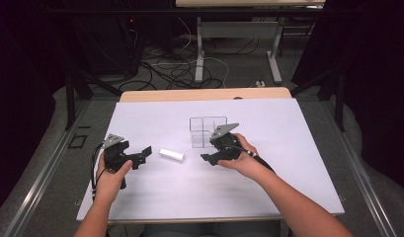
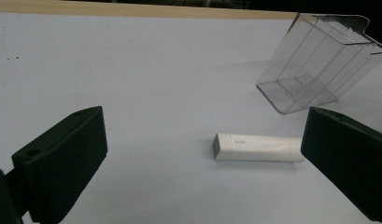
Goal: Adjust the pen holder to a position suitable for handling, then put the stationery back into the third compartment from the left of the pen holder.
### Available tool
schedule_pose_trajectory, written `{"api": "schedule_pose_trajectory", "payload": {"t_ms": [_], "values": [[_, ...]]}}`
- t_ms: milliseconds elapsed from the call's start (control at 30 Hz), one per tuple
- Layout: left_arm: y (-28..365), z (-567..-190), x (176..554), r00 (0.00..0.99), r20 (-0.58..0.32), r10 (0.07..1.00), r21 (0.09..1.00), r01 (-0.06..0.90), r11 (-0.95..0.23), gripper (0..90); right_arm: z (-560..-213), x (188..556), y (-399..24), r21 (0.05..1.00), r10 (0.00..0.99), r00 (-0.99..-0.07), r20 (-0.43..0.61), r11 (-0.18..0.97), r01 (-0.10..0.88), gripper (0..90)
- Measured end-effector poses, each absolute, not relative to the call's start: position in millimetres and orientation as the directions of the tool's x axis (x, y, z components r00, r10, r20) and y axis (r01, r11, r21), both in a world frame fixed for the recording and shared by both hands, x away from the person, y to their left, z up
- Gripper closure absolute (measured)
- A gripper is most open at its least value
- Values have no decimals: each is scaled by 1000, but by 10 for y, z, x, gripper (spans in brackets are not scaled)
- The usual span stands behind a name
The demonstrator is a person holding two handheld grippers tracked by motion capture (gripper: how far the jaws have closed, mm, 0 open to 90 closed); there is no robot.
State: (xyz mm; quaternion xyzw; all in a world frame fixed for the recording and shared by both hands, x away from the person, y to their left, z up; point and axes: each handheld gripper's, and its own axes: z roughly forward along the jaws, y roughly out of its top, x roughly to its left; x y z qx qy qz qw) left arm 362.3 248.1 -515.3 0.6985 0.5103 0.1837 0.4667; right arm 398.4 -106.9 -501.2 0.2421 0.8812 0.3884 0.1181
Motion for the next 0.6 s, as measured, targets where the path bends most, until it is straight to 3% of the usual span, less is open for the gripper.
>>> {"api": "schedule_pose_trajectory", "payload": {"t_ms": [200,600], "values": [[2485,-5153,3632,412,-214,886,840,540,-48,4,-5016,4006,-874,716,472,-880,-49,631,298,386],[2509,-5169,3623,408,-215,887,837,545,-47,4,-4980,4098,-650,693,447,-894,-40,657,297,394]]}}
